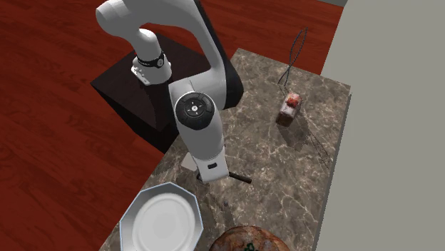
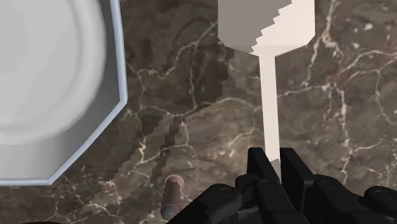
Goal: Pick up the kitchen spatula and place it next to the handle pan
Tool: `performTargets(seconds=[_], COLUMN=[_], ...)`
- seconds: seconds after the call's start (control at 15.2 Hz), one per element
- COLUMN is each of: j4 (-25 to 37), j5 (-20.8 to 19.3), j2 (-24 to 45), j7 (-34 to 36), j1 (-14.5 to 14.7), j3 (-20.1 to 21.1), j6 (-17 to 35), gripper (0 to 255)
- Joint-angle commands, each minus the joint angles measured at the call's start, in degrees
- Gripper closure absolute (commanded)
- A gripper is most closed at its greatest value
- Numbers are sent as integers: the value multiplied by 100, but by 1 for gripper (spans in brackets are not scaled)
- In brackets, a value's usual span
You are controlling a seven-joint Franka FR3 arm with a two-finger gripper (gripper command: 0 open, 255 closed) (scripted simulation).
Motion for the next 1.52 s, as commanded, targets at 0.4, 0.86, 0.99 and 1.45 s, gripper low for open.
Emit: performTargets(seconds=[0.4, 0.86, 0.99, 1.45], j4=[-60, -68, -67, -67], j5=[164, 296, 296, 296], j2=[413, 770, 770, 769], j7=[-131, -230, -230, -230], j1=[-70, -133, -133, -133], j3=[88, 178, 178, 178], j6=[462, 820, 820, 819], gripper=[255, 255, 255, 0])
